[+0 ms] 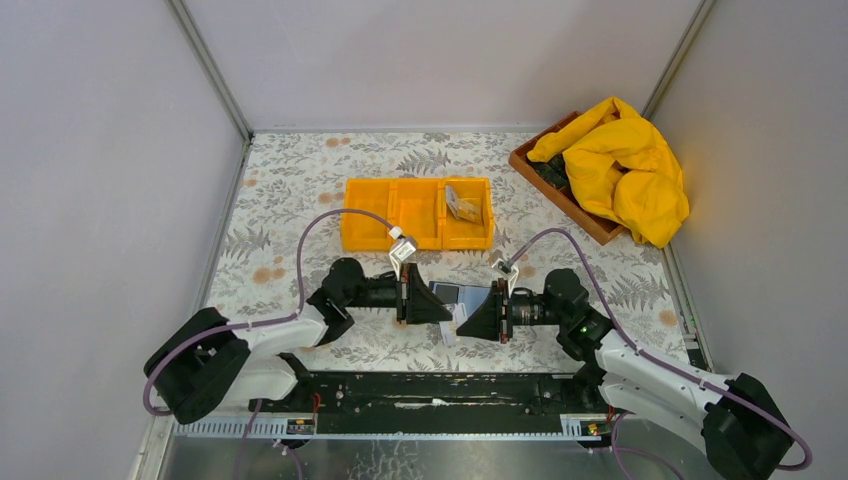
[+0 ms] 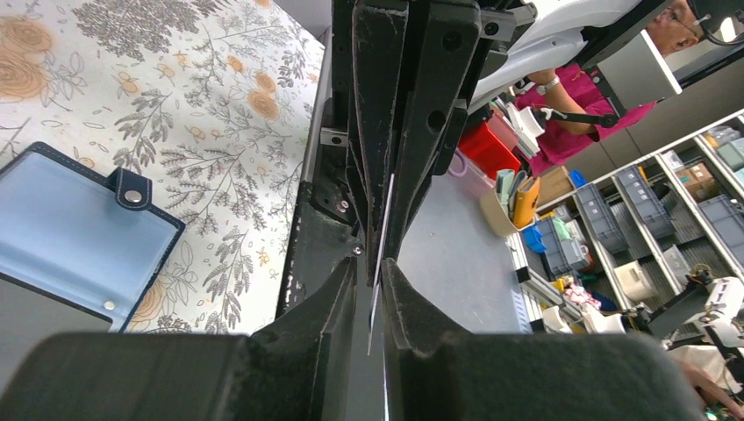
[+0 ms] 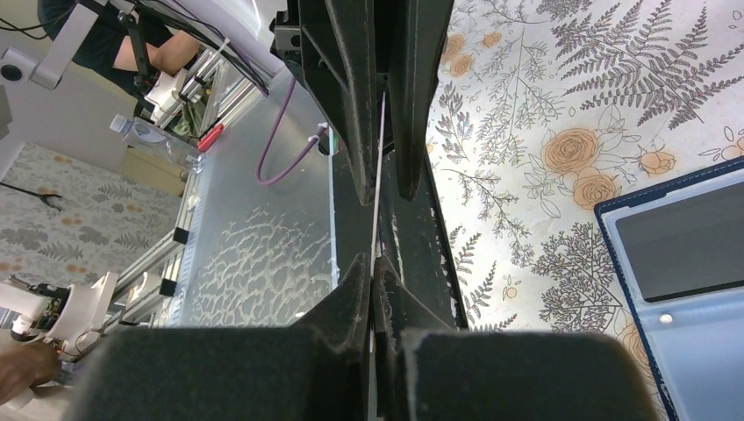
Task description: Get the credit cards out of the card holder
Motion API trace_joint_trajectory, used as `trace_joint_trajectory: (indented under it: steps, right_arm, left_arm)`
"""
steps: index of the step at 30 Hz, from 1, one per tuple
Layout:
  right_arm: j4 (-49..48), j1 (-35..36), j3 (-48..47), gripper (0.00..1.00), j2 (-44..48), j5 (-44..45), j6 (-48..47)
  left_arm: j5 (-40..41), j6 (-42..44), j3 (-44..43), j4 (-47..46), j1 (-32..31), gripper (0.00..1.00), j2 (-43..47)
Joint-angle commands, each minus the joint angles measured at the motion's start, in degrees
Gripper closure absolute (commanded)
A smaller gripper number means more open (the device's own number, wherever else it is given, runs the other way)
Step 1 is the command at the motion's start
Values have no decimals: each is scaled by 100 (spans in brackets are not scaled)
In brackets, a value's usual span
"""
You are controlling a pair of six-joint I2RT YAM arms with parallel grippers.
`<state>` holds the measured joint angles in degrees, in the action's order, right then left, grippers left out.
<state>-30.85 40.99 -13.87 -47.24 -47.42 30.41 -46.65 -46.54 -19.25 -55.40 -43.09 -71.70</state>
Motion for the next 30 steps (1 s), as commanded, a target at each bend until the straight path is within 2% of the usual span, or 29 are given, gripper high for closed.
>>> trace_joint_trajectory:
  steps: [1, 7, 10, 15, 17, 19, 23, 26, 30]
  right_arm:
    - [-45, 27, -196, 100, 170, -48, -157]
    - [-52, 31, -178, 100, 185, -75, -157]
    - [-65, 31, -162, 100, 140, -57, -172]
    - [-49, 31, -135, 100, 68, 14, -195]
    - [-17, 32, -134, 100, 55, 63, -238]
    - [97, 31, -161, 93, 61, 186, -291]
    - [579, 32, -195, 58, 149, 1101, -481]
    - [1068, 31, -156, 46, 323, 2300, -566]
    - [1463, 27, -14, 34, 625, 3730, -490]
  left_arm:
    - [304, 431, -146, 625, 13, 78, 346]
    - [324, 576, -216, 964, 46, 81, 521]
    - [323, 520, -195, 882, 70, 86, 517]
    - [217, 363, -126, 583, 114, 100, 413]
    - [237, 321, -115, 513, 132, 100, 364]
    - [314, 271, -130, 564, 178, 100, 271]
    - [617, 297, -193, 639, 266, 100, 34]
    - [1142, 350, -310, 742, 301, 100, -94]
    - [2359, 497, -604, 1005, 278, 100, -251]
